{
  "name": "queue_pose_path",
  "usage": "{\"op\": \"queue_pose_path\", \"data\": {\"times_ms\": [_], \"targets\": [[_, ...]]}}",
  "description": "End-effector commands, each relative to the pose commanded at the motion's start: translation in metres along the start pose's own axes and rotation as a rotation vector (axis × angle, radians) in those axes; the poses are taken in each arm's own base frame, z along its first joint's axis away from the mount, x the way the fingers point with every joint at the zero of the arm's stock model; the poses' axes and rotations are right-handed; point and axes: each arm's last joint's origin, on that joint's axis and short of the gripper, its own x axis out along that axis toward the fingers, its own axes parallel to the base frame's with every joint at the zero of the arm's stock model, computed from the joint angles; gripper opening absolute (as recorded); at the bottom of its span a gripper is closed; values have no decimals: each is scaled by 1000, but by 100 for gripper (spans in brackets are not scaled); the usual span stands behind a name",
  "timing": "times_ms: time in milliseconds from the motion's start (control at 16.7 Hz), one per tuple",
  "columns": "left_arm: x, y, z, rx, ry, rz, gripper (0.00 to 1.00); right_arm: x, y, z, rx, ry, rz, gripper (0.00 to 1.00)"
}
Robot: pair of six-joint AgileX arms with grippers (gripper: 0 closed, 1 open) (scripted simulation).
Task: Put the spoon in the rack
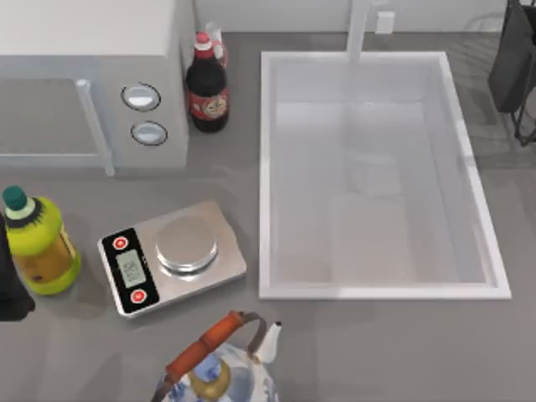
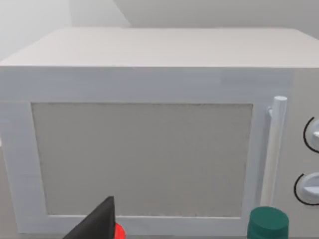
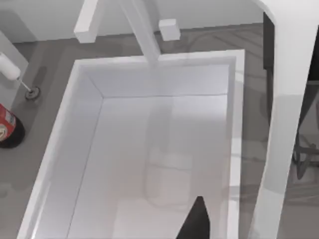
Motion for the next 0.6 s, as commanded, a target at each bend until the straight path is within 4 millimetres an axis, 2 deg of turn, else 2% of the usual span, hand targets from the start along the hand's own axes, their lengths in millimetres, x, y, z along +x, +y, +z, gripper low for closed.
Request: {"op": "queue_pose_path", "data": {"times_ms": [120, 240, 420, 600], "targets": [[0, 0, 0, 0, 0, 0, 100, -28, -30, 9, -17, -213, -51, 0], [0, 0, 0, 0, 0, 0, 100, -60, -49, 13, -67, -394, -113, 0], [0, 0, 0, 0, 0, 0, 100, -98, -61, 11, -156, -569, -191, 0], [0, 0, 0, 0, 0, 0, 100, -114, -62, 9, -203, -634, -223, 0]]}}
